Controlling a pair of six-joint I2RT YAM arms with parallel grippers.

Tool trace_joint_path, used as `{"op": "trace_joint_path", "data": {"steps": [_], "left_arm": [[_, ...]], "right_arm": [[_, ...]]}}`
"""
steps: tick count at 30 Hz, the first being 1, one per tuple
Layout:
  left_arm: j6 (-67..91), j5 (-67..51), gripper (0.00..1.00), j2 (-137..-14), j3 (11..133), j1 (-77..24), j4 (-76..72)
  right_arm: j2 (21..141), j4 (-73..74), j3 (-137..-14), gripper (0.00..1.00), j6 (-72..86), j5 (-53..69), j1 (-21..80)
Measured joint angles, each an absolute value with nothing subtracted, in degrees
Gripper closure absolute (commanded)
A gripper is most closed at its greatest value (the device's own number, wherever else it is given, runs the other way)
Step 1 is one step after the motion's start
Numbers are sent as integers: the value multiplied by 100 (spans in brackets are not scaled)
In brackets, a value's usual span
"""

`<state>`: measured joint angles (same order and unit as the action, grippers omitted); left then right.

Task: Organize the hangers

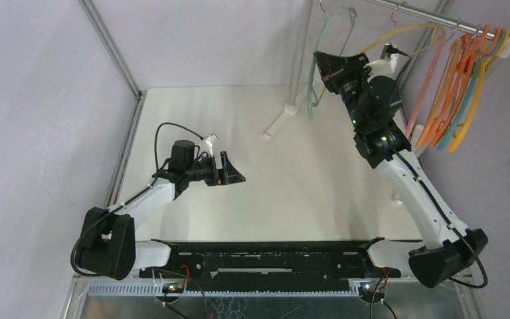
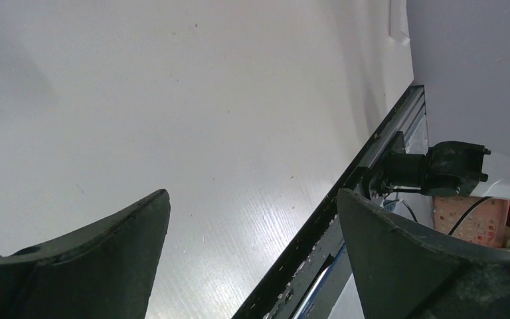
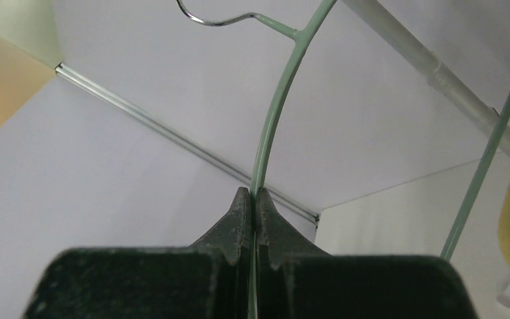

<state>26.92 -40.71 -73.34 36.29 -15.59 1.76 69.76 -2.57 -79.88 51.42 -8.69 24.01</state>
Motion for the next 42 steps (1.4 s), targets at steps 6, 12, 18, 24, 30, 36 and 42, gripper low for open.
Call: {"op": "trace_joint_path", "data": {"steps": [6, 12, 18, 24, 30, 36, 42], "left_arm": [[2689, -4071, 1, -7308, 3511, -1559, 268], [2648, -4071, 1, -7308, 3509, -1559, 274], [2604, -4071, 1, -7310, 3509, -1559, 318], [2536, -4073, 0, -7384, 3509, -1559, 381], [2491, -4075, 0, -7452, 3509, -1559, 399], [2477, -4075, 1, -7533, 3522, -1559, 403], [2438, -4077, 0, -7690, 3632, -1559, 403]], "right_arm": [[7537, -764, -8029, 100, 5301, -1197, 2397], [7701, -1111, -8145, 100, 5284, -1463, 2314], [7693, -1396, -8193, 100, 5260, -1710, 2180], [7699, -1404, -8169, 100, 5293, -1949, 1918], [7756, -1308, -7983, 100, 5393, -2139, 1614], [7811, -1057, -7712, 83, 5524, -2137, 1533], [7808, -856, -7655, 5, 5511, -1944, 1535]]}}
